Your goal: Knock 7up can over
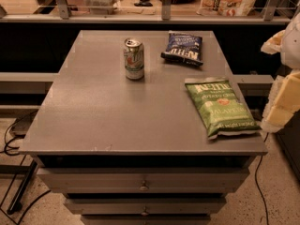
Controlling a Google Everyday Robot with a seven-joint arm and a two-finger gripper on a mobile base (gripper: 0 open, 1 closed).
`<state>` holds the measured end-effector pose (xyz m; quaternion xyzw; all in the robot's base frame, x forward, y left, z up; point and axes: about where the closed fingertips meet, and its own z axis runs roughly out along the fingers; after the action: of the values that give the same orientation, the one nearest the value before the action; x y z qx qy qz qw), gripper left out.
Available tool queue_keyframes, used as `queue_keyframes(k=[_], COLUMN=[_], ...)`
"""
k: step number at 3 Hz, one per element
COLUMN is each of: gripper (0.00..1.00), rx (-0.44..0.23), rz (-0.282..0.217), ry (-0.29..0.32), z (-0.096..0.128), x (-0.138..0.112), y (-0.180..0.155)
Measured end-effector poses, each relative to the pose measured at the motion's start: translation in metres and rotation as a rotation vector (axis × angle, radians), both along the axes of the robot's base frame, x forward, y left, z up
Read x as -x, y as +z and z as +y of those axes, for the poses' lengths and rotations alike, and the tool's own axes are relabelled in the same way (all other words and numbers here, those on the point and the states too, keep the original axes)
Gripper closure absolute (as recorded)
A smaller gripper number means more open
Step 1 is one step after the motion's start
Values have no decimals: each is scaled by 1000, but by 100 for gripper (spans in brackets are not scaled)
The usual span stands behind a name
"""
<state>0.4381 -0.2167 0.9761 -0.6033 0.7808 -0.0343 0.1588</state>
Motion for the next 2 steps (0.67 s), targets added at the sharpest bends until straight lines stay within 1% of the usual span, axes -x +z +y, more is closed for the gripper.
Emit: queue_keyframes(k=[1,2], gripper=[0,0], rx=[0,-70], rz=[0,-35], ry=[0,-3], z=[0,4], x=[0,-8], y=[0,4])
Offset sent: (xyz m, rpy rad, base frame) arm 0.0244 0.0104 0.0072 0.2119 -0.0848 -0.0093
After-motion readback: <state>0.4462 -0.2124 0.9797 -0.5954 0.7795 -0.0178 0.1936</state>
